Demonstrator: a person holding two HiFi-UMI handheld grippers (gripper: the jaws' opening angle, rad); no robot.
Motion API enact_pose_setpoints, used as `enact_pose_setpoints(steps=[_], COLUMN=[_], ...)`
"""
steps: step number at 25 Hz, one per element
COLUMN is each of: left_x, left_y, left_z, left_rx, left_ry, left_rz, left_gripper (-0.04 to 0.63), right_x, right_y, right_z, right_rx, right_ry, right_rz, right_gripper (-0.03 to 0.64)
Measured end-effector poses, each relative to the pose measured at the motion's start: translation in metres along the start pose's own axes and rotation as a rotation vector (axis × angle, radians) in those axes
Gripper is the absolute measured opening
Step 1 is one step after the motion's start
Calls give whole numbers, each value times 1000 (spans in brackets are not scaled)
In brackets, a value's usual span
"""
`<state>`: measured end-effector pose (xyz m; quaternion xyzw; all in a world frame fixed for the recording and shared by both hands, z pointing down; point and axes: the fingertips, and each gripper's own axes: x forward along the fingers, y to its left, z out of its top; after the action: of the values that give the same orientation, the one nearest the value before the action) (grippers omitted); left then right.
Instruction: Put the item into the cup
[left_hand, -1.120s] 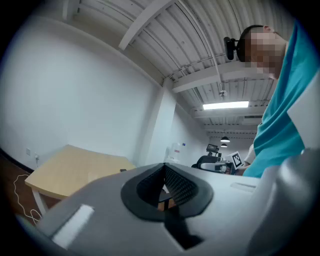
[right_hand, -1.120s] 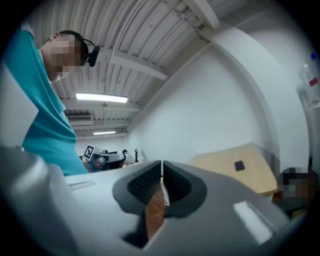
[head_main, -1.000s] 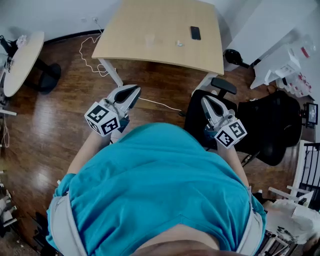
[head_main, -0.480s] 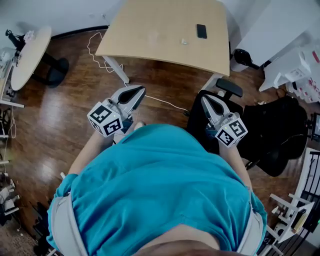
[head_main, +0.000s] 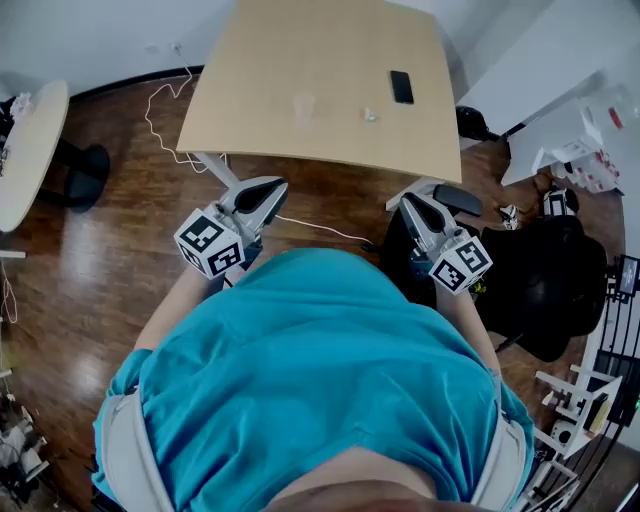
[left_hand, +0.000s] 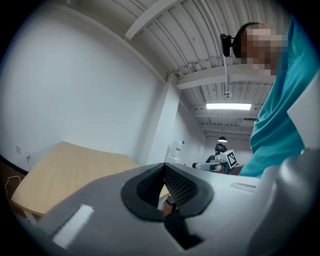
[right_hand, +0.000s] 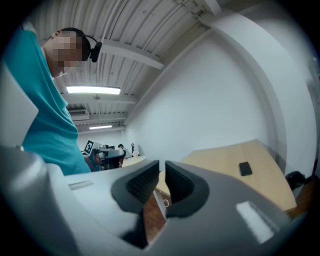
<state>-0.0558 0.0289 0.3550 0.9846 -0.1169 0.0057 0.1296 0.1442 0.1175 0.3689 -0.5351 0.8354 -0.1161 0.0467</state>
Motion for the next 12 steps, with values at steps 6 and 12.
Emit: enact_pose_setpoints(steps=[6, 12], left_x=[17, 57], left_y=[74, 110], left_z=[18, 16], left_rx=[31, 5], left_ry=[42, 63], left_rz=[-85, -74], left_gripper=[5, 5], right_x=[70, 102], right_y=[-28, -79], right_z=[14, 0], right_rx=[-28, -46], right_ry=[53, 135], right_rz=[-67, -68], right_gripper=[49, 75])
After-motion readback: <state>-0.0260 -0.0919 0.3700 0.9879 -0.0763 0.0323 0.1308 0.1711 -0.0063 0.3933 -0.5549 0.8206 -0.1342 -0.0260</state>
